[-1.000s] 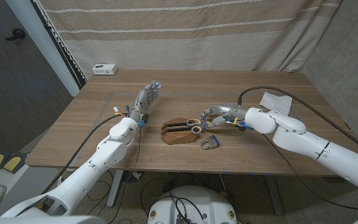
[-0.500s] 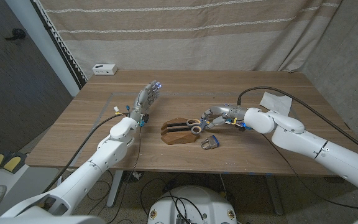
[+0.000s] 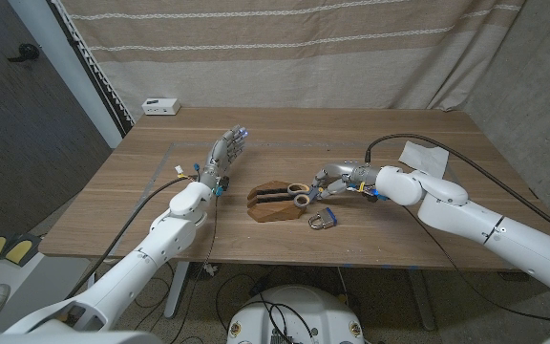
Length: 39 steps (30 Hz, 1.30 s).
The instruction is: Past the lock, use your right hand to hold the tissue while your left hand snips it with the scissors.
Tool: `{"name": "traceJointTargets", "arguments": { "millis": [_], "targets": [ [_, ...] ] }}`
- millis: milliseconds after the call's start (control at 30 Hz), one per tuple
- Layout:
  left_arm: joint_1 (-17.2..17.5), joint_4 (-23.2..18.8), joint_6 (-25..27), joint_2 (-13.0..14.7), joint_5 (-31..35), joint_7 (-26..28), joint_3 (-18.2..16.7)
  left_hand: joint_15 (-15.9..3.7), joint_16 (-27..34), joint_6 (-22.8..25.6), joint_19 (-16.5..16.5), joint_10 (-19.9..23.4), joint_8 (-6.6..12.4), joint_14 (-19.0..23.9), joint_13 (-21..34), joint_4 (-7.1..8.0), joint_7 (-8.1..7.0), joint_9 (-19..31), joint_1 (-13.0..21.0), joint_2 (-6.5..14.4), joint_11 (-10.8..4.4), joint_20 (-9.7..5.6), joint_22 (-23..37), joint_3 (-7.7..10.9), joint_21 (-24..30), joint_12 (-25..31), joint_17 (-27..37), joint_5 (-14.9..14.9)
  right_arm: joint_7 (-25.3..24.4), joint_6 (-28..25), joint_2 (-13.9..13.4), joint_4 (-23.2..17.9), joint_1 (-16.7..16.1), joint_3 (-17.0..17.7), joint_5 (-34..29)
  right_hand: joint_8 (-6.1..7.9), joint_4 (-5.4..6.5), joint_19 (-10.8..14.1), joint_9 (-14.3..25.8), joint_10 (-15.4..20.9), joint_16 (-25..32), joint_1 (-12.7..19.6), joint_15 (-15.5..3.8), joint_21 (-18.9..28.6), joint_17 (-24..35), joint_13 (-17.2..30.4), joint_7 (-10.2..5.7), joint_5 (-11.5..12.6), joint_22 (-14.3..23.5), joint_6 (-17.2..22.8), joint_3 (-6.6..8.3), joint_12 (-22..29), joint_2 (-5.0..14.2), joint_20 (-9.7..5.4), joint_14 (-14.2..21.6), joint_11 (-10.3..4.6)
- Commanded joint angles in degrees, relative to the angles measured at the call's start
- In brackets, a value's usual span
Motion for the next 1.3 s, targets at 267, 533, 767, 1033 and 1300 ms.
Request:
{"name": "traceJointTargets", "arguments": {
  "millis": [267, 533, 767, 1033, 1300],
  "targets": [
    [0.64, -0.85, -0.14, -0.29, 0.40, 0.90, 0.16, -8.18, -0.09, 0.26, -0.12, 0.15, -0.05, 0.04, 0.20, 0.02, 0.13, 0.19, -0.24, -0.09, -0.01, -4.80, 0.15, 0.54, -0.07, 0.02, 0.24, 0.37, -1.35, 1.36, -0.62, 0.35, -0.90, 1.57, 2.56, 0.47, 2.34, 1.62, -0.17, 5.12, 2.92, 1.06, -10.58, 1.29, 1.72, -0.85, 0.36, -3.38, 0.61, 4.86, 3.81, 1.16, 1.93, -8.25, 4.33, -0.05],
    [0.40, -1.05, 0.27, -0.30, 0.58, 1.10, 0.32, -8.23, -0.07, 0.35, -0.11, 0.25, -0.03, 0.11, 0.20, 0.03, 0.17, 0.19, -0.26, -0.09, 0.00, -4.84, 0.15, 0.55, -0.06, 0.05, 0.24, 0.37, -1.55, 2.87, -0.74, 1.23, -1.00, 2.57, 5.41, -0.03, 2.84, 2.16, -0.27, 5.71, 3.74, 1.32, -10.56, 1.77, 2.15, -1.11, 0.42, -4.65, 0.79, 5.55, 4.82, 1.03, 1.41, -8.28, 5.49, 0.07],
    [-0.10, -0.97, 0.57, -0.39, 0.75, 1.07, 0.50, -8.21, -0.08, 0.34, -0.11, 0.28, -0.04, 0.11, 0.20, 0.04, 0.24, 0.19, -0.28, -0.10, 0.03, -4.84, 0.15, 0.56, -0.06, 0.05, 0.24, 0.37, -1.97, 1.83, -1.13, 0.21, -1.06, 3.30, 5.82, -1.19, 3.75, 4.09, -0.29, 6.07, 4.89, 1.12, -10.65, 3.10, 2.71, -1.31, 0.60, -6.27, 1.25, 5.44, 5.80, 0.69, 1.76, -8.60, 7.14, -0.08],
    [-0.86, -0.57, 0.86, -0.61, 0.98, 0.94, 0.79, -8.22, -0.08, 0.37, -0.11, 0.21, -0.03, 0.11, 0.20, 0.04, 0.16, 0.19, -0.28, -0.09, 0.02, -4.86, 0.15, 0.58, -0.06, 0.02, 0.24, 0.37, -2.41, 1.22, -1.86, -0.97, -1.06, 4.07, 5.80, -2.76, 4.76, 5.80, -0.17, 5.50, 6.57, 1.32, -10.76, 4.71, 3.39, -1.37, 0.57, -7.81, 1.93, 5.07, 7.77, -0.07, 1.92, -8.97, 10.06, 0.01],
    [-1.36, -0.29, 0.92, -0.97, 1.31, 1.15, 1.05, -8.25, -0.09, 0.42, -0.12, 0.28, -0.02, 0.12, 0.21, 0.03, 0.16, 0.19, -0.28, -0.09, -0.10, -4.87, 0.15, 0.59, -0.06, 0.04, 0.24, 0.37, -3.23, 1.56, -2.16, -0.64, -1.13, 4.52, 5.93, -3.20, 4.85, 5.80, -0.07, 7.01, 7.08, 1.77, -10.82, 5.18, 3.55, -1.39, 1.37, -8.42, 2.21, 5.51, 8.69, 0.27, 1.89, -8.98, 11.08, 0.47]
  ]
}}
